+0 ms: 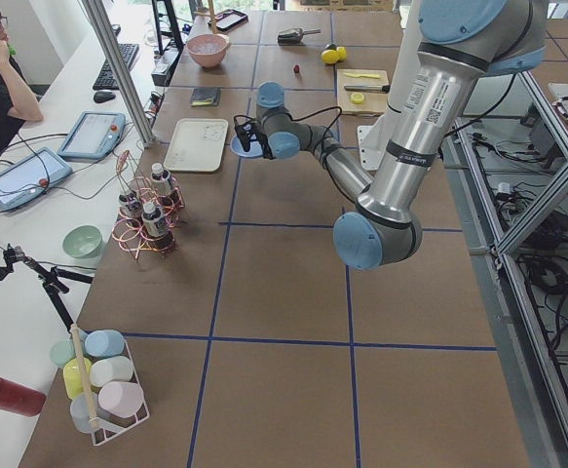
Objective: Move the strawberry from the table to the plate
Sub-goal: 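Grasp the light blue plate rim with the left gripper, slide it to center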
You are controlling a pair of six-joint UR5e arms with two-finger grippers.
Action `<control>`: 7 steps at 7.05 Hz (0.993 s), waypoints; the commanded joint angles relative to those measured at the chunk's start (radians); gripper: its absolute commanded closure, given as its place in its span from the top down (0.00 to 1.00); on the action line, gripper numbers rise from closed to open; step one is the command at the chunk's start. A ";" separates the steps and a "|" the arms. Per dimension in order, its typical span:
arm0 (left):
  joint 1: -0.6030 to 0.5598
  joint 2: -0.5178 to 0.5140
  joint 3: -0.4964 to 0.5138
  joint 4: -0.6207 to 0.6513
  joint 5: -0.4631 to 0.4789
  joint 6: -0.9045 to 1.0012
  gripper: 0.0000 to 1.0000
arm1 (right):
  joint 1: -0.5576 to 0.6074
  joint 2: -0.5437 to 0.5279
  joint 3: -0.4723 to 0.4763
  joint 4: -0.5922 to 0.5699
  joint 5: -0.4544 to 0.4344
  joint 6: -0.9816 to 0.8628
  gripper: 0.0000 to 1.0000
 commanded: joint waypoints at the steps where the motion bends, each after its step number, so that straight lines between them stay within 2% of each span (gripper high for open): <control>1: 0.115 -0.033 0.069 -0.087 0.116 -0.105 0.00 | -0.067 0.030 0.041 0.001 -0.002 0.128 1.00; 2: 0.155 -0.033 0.124 -0.181 0.155 -0.155 0.00 | -0.079 0.046 0.058 0.000 -0.002 0.171 1.00; 3: 0.178 -0.035 0.149 -0.211 0.175 -0.167 0.00 | -0.094 0.050 0.072 0.000 -0.003 0.205 1.00; 7: 0.211 -0.045 0.151 -0.214 0.175 -0.166 0.00 | -0.101 0.052 0.077 0.000 -0.002 0.206 1.00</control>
